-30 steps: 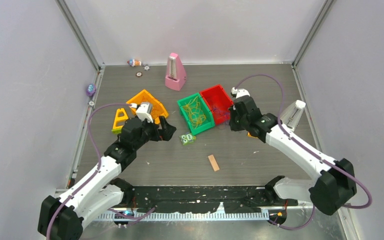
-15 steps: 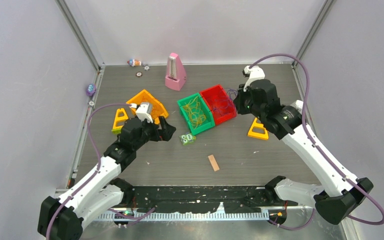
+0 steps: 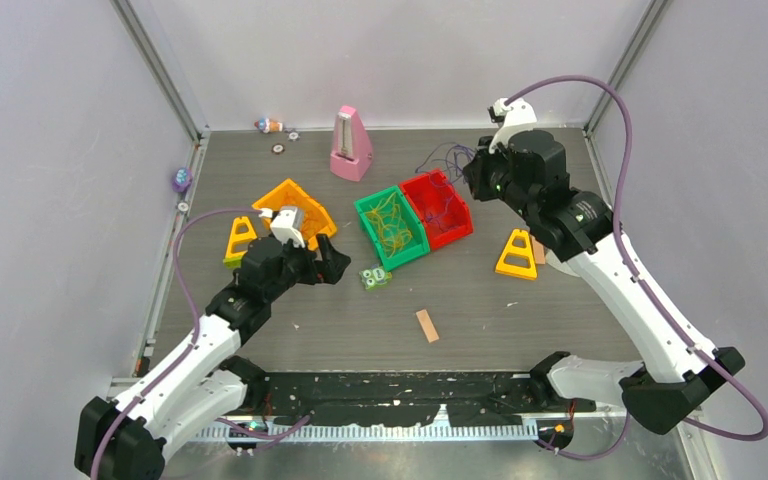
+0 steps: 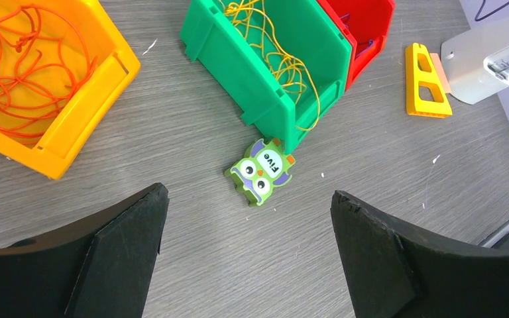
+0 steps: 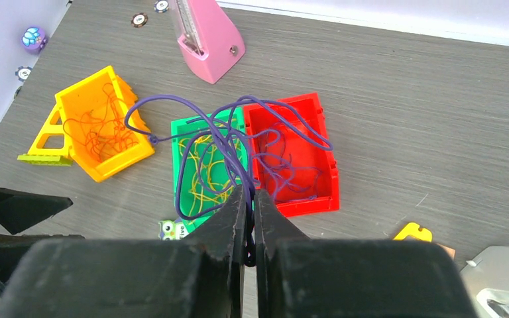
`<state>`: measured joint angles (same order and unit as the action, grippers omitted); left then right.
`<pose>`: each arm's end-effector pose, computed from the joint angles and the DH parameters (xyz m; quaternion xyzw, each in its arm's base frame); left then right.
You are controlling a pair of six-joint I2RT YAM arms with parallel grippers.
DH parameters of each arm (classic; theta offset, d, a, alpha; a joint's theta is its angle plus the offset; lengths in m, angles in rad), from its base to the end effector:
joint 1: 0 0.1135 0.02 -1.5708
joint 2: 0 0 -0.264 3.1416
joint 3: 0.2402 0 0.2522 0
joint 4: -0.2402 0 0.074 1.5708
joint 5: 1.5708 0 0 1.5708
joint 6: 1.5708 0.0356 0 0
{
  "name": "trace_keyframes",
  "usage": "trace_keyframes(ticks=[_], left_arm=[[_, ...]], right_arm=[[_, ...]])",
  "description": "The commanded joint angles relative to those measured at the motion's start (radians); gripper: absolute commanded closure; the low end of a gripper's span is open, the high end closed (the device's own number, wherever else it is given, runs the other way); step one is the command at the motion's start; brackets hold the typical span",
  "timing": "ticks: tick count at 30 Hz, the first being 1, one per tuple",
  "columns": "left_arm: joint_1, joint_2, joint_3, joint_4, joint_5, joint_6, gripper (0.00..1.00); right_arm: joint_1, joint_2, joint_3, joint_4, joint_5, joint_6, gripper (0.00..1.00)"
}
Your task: Untangle the cables
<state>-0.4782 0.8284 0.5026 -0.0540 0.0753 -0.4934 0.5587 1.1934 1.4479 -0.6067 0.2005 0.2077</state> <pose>0.1714 -0.0919 0.2459 0.0148 0.8274 -0.2893 0.4811 0.2131 0.1249 0.4411 -0.0861 0.8134 0.1368 0.5588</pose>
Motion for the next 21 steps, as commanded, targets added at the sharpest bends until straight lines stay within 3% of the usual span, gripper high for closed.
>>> trace_keyframes(ticks=[1,15,21], left_arm=[[-0.005,-0.015,0.04,0.008,-0.003,0.005,0.07],[-0.005,-0.012,0.051,0.003,-0.004,0.007,0.07],[-0.005,-0.008,0.055,0.004,-0.003,0.005,0.07]], right_arm=[[-0.006,0.021,0.041,0.067,-0.016,-0.011,0.95],[-0.098,0.153,-0.088,0.218,-0.23,0.08,0.95],[-0.128,0.269,-0.132,0.277,-0.247,0.096,0.95]])
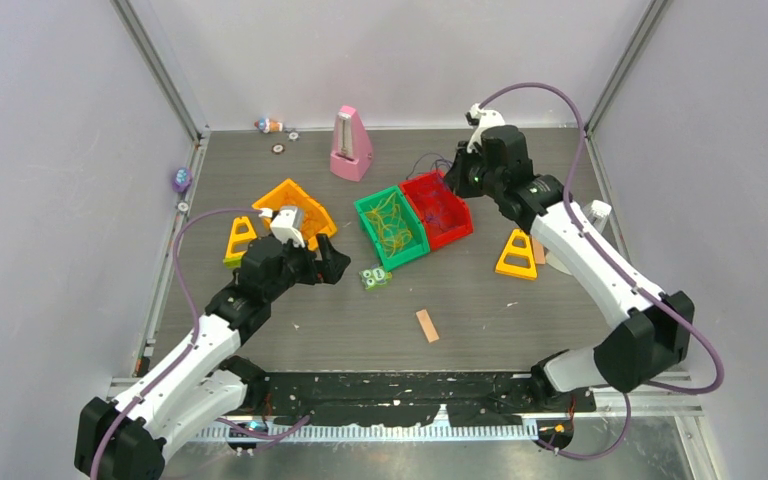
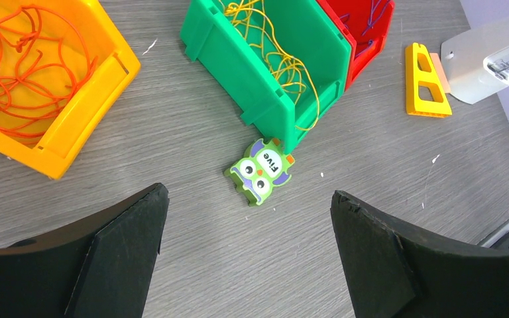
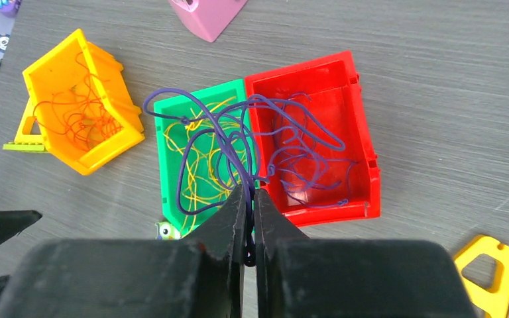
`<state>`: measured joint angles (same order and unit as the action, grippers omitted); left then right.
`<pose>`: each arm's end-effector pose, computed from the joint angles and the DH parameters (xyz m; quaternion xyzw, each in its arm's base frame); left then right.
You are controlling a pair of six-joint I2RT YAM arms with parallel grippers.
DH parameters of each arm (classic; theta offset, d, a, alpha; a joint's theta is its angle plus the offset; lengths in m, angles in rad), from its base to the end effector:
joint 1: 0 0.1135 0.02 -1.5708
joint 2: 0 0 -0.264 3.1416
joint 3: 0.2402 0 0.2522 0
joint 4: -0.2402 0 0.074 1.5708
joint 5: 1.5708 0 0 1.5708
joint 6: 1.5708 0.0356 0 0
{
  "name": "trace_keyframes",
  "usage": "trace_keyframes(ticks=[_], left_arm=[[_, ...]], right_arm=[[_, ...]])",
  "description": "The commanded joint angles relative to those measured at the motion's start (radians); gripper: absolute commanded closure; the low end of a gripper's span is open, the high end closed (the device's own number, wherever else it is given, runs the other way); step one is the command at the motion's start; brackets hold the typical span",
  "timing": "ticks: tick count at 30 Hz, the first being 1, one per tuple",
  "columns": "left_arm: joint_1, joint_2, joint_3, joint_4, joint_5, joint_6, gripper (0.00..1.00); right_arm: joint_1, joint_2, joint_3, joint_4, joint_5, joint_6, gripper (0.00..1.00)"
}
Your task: Untangle the cables
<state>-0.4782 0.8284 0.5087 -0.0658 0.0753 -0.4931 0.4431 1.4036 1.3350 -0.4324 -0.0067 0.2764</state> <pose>0.1713 -0.0918 0.2468 0.0149 0.8290 -0.2882 0.4791 0.2896 0.1377 0.3642 -0.0733 0.8572 0.1821 0.4761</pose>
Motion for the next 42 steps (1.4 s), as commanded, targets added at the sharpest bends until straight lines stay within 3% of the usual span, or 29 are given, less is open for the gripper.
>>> trace_keyframes(ticks=[1,18,24,34,39,41,42], left_arm=[[-0.005,-0.006,0.047,0.017,-0.002,0.004,0.07],[-0.005,-0.011,0.048,-0.013,-0.014,0.008,0.07],[-0.005,-0.005,0.049,-0.014,-0.012,0.005,0.07],[-0.006,-0.013,0.043,-0.013,-0.012,-0.007,0.06],[-0.007,-0.023,0.045,-0.036,-0.033,-0.012,0.01],[-0.006,-0.035,0.043,-0.049,-0.057,-0.014,0.01],[-0.007,-0.046,0.041,-0.052,-0.065,-0.016,0.0]], right_arm=[[-0.018,0.075,-0.026,0.11,-0.032,0.029,0.95],[-0.008,0.563,0.054,0.077,0.146,-0.005,0.95],[-0.006,0.576,0.058,0.067,0.158,-0.01,0.94],[-0.004,0.388,0.011,0.07,0.166,-0.024,0.68],[-0.004,0.309,-0.021,0.07,0.172,-0.032,0.54],[-0.004,0.261,-0.042,0.081,0.179,-0.034,0.39],[-0.004,0.247,-0.059,0.088,0.182,-0.035,0.26]])
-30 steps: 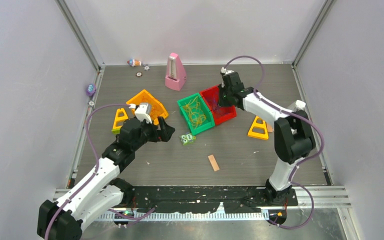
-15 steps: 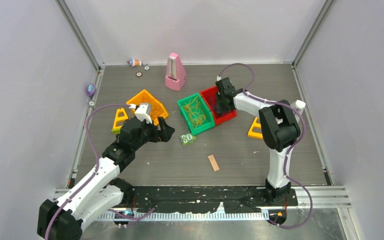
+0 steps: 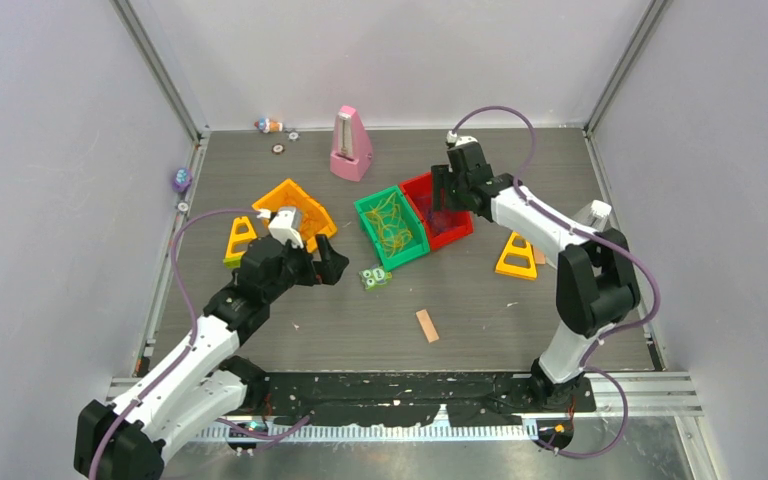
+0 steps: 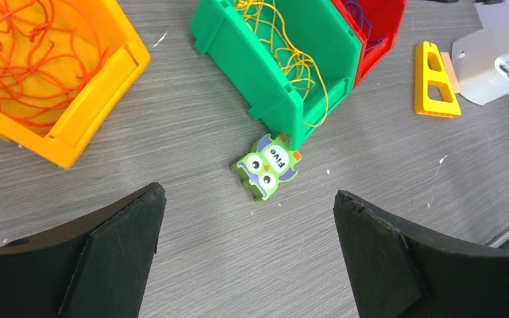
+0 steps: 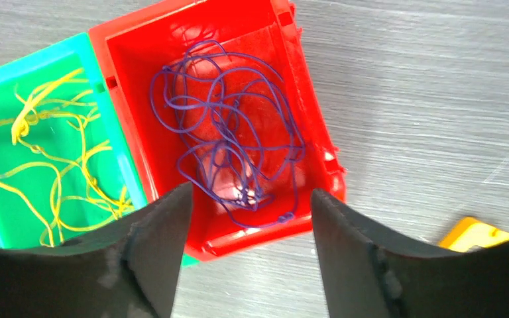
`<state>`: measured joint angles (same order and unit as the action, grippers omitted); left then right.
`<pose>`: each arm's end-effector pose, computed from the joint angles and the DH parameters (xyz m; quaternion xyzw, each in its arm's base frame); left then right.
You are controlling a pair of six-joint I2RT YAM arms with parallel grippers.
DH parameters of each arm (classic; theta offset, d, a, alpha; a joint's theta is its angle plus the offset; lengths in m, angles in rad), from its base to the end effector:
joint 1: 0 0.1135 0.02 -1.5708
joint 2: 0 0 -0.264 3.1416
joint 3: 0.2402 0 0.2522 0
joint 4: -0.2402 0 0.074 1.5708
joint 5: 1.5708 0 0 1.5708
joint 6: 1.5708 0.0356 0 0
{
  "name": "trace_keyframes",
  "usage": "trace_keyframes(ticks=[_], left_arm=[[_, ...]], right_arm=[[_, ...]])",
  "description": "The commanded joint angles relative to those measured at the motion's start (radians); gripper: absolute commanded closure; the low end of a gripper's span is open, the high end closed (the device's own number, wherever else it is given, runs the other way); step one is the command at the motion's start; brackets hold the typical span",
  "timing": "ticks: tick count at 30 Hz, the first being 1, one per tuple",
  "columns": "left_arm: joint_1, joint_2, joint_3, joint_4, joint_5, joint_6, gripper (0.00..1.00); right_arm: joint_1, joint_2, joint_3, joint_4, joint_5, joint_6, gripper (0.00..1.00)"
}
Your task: Untangle the cables
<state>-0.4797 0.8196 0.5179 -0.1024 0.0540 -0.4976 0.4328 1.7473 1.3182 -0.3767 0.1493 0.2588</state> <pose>0.1697 -0.0904 0.2479 0.0074 0.8344 -0.2784 0.4756 0.3560 0.1586 0.2473 -0.0526 0.9241 0.0611 0.3736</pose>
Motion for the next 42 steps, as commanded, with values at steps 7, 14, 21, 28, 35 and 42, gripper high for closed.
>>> trace_keyframes(ticks=[7,14,21,28,35,42], left_arm=[[-0.005,-0.066,0.019,-0.019,-0.045,-0.01,0.0],[-0.007,-0.078,0.008,-0.013,-0.044,0.003,0.01],[-0.016,-0.102,-0.012,-0.003,-0.046,0.034,0.0],[-0.026,-0.174,-0.095,0.059,-0.126,0.015,0.0],[-0.026,-0.169,-0.113,0.016,-0.235,0.025,0.0],[-0.027,-0.276,-0.22,0.096,-0.311,0.111,0.02]], right_arm=[[0.004,-0.249,-0.155,0.126,0.017,-0.026,0.04],[0.004,-0.425,-0.329,0.274,-0.015,-0.074,0.05],[0.001,-0.659,-0.565,0.503,-0.058,-0.119,0.04],[0.001,-0.85,-0.758,0.671,-0.059,-0.151,0.03],[0.001,-0.965,-0.918,0.773,-0.077,-0.25,0.04],[0.001,-1.088,-0.977,0.683,0.036,-0.252,0.05]])
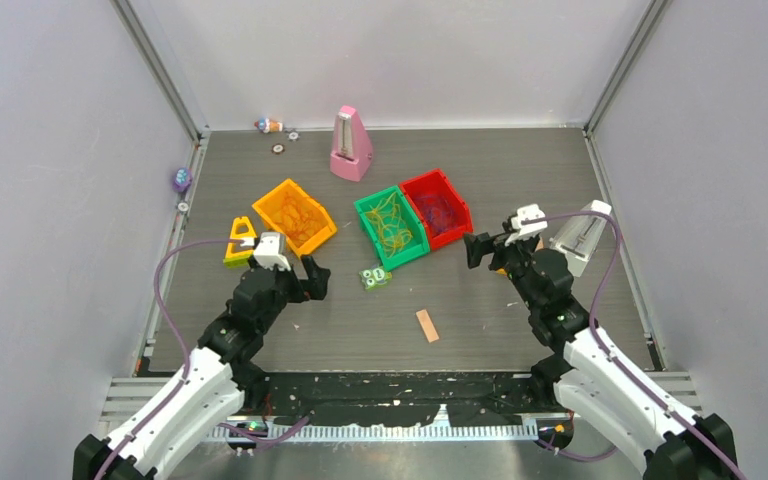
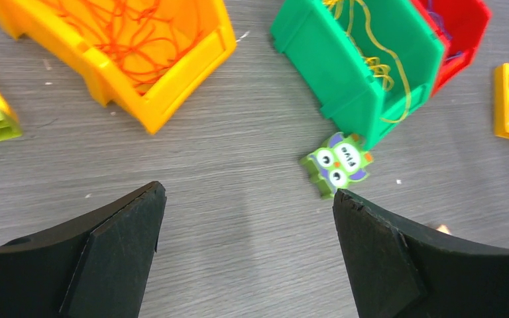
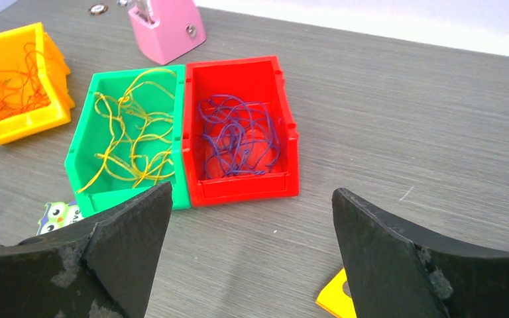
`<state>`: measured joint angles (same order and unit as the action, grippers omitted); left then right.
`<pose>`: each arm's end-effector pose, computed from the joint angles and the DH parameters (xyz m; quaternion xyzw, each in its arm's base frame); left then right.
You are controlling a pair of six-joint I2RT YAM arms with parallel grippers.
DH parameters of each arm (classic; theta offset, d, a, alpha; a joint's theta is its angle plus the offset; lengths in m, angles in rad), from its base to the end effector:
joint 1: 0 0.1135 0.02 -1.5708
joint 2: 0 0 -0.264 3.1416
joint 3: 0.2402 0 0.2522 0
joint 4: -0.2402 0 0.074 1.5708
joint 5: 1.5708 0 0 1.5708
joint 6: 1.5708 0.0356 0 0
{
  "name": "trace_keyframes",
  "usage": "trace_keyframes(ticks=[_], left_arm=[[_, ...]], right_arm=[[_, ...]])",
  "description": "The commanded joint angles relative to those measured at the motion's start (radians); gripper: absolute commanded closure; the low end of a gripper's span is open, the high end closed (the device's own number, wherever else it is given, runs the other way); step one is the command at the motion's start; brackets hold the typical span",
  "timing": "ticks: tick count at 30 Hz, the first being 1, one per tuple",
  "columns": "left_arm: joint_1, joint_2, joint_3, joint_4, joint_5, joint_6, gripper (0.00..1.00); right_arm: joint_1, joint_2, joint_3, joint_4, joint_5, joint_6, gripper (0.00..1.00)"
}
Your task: Untangle the cables
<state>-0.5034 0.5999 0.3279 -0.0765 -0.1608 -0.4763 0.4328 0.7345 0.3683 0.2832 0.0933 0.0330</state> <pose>0.1401 -0.0706 0.2173 -0.0350 0.8169 -0.2111 0.5356 0.1678 0.0739 0.2497 -0.1150 0.7267 0.1227 0.6661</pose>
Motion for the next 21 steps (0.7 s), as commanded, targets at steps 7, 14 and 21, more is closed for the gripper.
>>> trace_keyframes(ticks=[7,14,21], left_arm=[[-0.001,-0.153,-0.116,0.152,-0.345,0.297,0.01],[0.02,-0.13,-0.2,0.322,-0.419,0.506,0.0],[0.078,0.064,-0.285,0.648,-0.405,0.567,0.0]], right_arm=[[-0.011,-0.171,-0.244,0.25,0.308,-0.019,0.0],[-0.08,-0.082,-0.31,0.401,0.384,-0.112,0.04],[-0.149,0.33,-0.336,0.894,0.495,-0.124,0.02]])
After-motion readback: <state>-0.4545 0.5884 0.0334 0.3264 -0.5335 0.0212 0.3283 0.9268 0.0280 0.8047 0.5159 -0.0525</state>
